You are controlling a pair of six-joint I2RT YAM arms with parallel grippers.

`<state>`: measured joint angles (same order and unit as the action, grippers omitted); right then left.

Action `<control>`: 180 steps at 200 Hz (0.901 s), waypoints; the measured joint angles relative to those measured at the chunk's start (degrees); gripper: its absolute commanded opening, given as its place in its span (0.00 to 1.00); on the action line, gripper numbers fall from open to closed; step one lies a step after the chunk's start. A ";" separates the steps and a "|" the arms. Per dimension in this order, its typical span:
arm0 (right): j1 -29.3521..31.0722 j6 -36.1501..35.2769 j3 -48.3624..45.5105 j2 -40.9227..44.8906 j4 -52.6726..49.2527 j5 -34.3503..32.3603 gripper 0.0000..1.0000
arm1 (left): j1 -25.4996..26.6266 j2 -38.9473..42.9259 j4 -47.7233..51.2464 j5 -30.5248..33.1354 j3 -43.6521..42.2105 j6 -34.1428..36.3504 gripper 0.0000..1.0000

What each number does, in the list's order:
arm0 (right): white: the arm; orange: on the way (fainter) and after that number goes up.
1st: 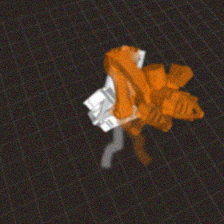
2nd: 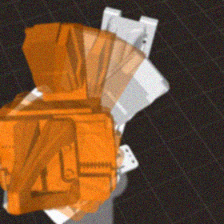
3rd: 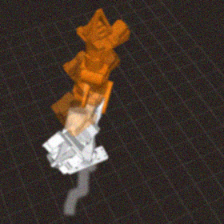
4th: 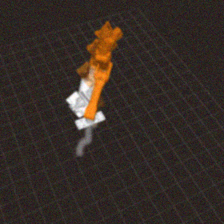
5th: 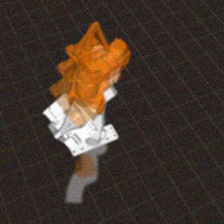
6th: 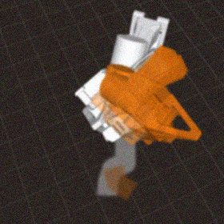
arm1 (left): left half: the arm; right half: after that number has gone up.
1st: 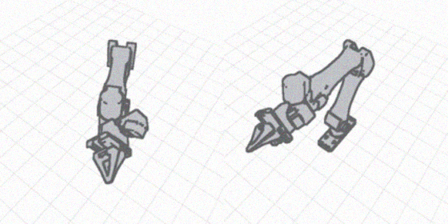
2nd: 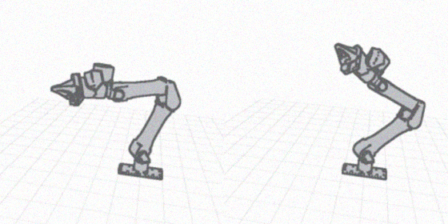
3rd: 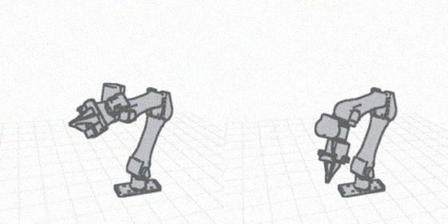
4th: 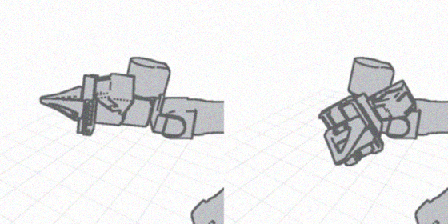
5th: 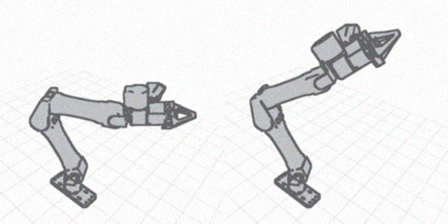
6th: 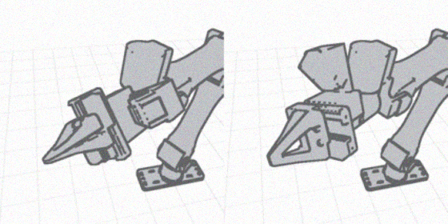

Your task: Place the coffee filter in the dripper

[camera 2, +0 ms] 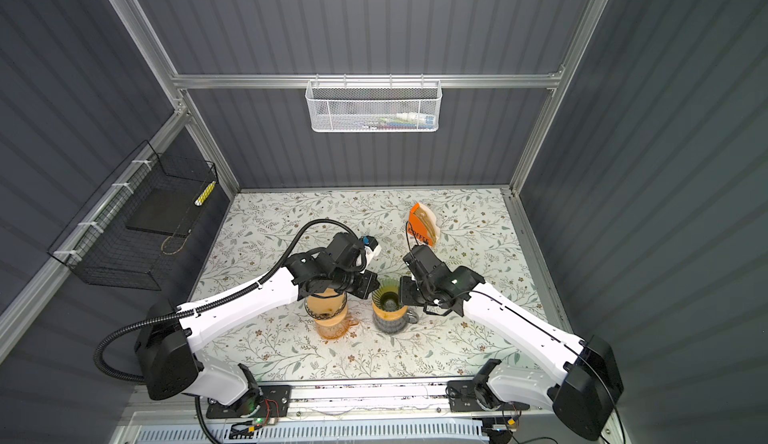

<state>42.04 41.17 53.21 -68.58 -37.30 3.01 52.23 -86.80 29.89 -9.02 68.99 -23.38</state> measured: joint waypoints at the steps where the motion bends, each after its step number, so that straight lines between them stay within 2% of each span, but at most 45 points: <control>1: 0.00 0.00 0.00 0.00 0.00 0.00 0.00 | 0.00 0.00 -0.02 0.02 0.00 0.00 0.03; 180: 0.00 -1.07 0.98 -0.44 -1.01 -0.02 0.00 | 1.60 -0.44 2.60 3.61 2.01 0.02 0.03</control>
<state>42.04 40.10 54.19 -69.01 -38.30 2.98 53.82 -87.24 32.49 -5.41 71.00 -23.35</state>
